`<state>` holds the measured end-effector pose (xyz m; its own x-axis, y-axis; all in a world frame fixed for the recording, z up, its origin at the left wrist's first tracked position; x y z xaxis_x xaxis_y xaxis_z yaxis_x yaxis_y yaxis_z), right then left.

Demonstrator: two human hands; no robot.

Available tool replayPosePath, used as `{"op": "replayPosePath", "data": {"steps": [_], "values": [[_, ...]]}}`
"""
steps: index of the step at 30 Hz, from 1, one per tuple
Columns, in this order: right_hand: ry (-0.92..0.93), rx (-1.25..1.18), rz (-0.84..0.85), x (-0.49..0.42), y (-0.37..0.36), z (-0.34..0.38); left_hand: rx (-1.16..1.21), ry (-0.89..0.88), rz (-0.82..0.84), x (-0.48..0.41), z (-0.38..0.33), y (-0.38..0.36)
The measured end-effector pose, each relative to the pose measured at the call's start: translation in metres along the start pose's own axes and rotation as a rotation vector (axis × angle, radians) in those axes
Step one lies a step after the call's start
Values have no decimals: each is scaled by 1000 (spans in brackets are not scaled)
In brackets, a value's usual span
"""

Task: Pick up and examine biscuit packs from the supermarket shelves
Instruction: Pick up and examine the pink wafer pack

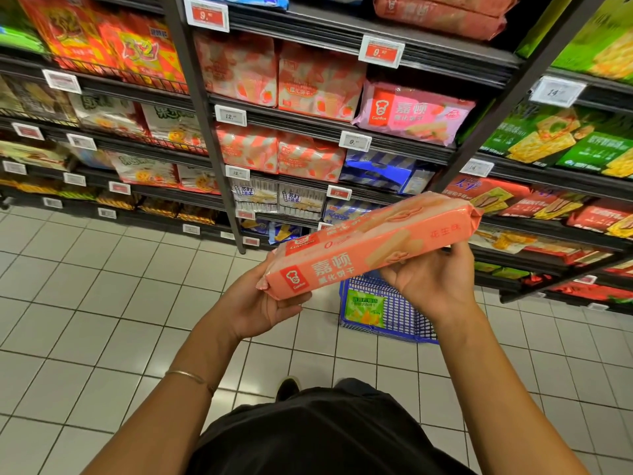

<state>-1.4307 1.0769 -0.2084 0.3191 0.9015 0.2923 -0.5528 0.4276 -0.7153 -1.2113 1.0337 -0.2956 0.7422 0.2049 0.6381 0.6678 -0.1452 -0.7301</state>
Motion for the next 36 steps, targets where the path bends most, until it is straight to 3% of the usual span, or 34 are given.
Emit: {"op": "replayPosePath", "data": {"steps": [14,27,36], "values": [[-56,-124,-113,3,13,-12,131,-106,27,3,-10,-9],[-51,-93,-38,10,24,-9,123,-182,-1,5,-17,-5],[-59,-118,-10,15,25,-3,-99,-214,-64,16,-25,-9]]}}
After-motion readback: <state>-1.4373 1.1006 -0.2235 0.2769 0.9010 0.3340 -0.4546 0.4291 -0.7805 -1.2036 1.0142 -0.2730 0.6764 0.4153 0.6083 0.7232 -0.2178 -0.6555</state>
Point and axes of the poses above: each hand's wrist, its own x-axis away from the middle knuckle, its own y-axis out of the back of the hand, z = x × y, the point moved 9 cm from there along -x, towards the middle knuckle, and after that the axes turned 11 degrees about y, right-handed, at the moved point
